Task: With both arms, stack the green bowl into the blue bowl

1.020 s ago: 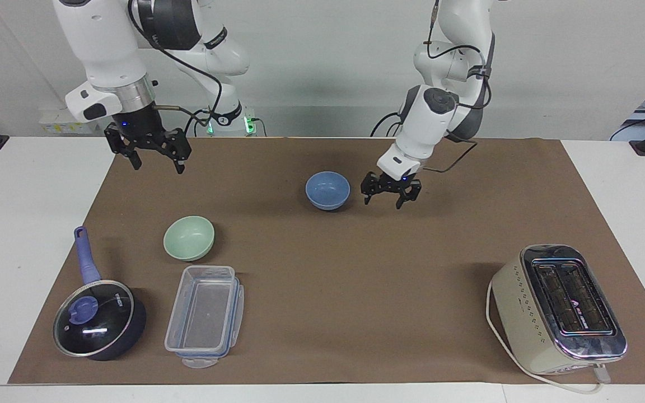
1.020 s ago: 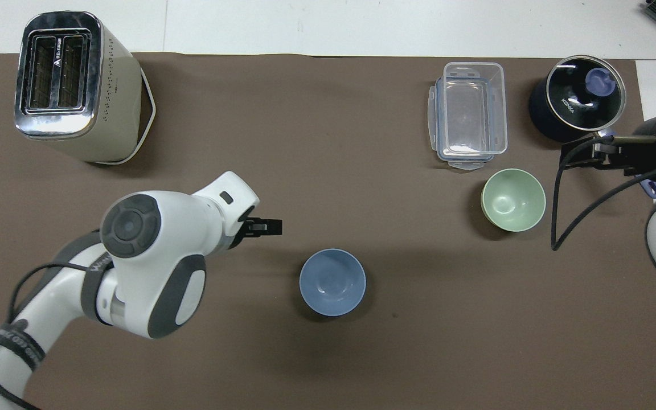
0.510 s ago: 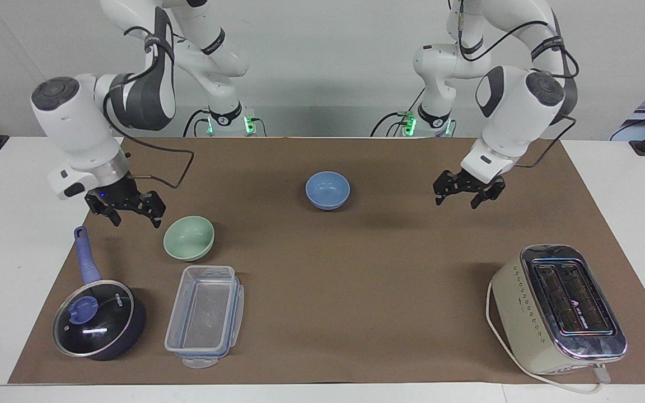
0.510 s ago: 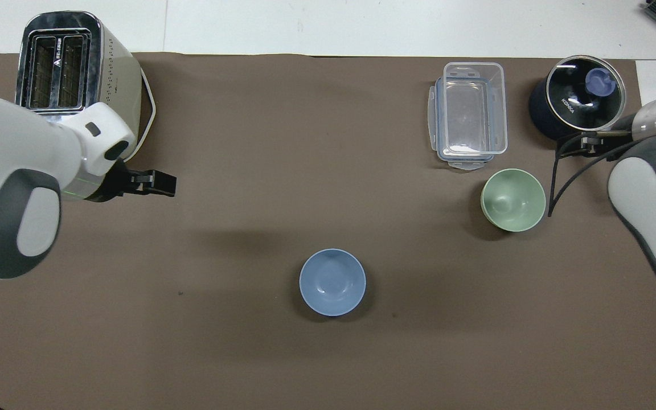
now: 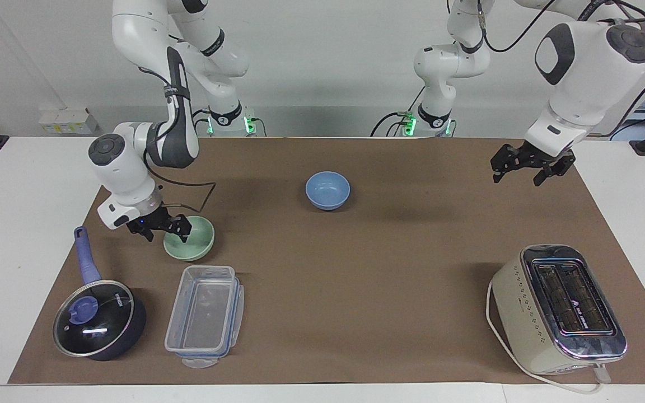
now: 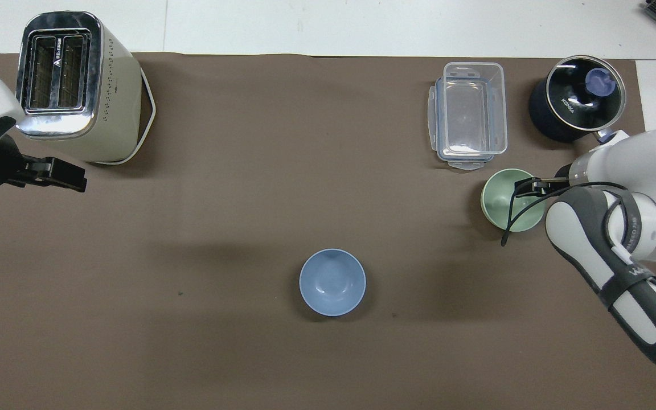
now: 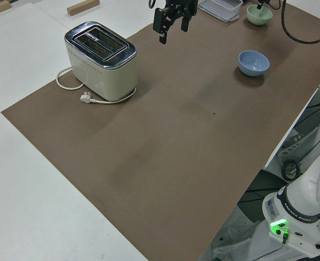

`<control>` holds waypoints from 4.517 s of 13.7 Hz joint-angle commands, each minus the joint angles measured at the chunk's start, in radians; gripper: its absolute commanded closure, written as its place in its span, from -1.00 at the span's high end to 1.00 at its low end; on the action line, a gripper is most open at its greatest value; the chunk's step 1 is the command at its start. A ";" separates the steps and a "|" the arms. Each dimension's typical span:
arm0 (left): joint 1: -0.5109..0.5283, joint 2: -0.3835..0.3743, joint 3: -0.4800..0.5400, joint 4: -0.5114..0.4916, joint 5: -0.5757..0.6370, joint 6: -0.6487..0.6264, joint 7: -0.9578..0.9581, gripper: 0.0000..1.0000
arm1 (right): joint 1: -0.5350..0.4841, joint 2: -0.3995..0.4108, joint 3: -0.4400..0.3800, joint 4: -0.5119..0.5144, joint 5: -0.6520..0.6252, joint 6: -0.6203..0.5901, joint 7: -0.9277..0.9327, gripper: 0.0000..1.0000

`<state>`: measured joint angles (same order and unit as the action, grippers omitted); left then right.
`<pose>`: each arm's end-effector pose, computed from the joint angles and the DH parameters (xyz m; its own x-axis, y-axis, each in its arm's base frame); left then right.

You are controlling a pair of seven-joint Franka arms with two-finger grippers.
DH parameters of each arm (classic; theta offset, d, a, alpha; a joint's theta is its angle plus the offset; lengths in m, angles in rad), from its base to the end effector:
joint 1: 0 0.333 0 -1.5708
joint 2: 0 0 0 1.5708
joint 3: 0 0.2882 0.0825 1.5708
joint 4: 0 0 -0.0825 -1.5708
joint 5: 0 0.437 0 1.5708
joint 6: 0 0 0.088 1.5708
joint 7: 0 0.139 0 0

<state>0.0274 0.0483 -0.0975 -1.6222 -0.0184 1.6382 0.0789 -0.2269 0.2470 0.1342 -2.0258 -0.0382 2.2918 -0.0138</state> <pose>0.6212 -0.0451 0.5139 0.9886 -0.1472 -0.0302 -0.1465 -0.9889 0.0255 0.6255 -0.0593 0.2371 0.9981 -0.0584 0.0216 -0.0583 -0.9983 -0.0032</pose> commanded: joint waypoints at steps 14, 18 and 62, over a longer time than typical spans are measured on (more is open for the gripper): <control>0.011 0.005 -0.011 0.056 0.022 -0.067 0.005 1.00 | -0.009 -0.087 0.022 0.002 0.001 -0.058 -0.078 -1.00; 0.011 0.005 -0.011 0.056 0.022 -0.067 0.005 1.00 | 0.061 -0.193 0.067 0.002 0.093 -0.221 -0.078 -1.00; 0.011 0.005 -0.011 0.056 0.022 -0.067 0.005 1.00 | 0.161 -0.276 0.056 0.336 0.023 -0.484 0.264 1.00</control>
<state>0.0291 0.0489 -0.0998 -1.5841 -0.0182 1.5917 0.0790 -0.0187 -0.0483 0.1738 -1.7803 0.0107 1.8863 0.2843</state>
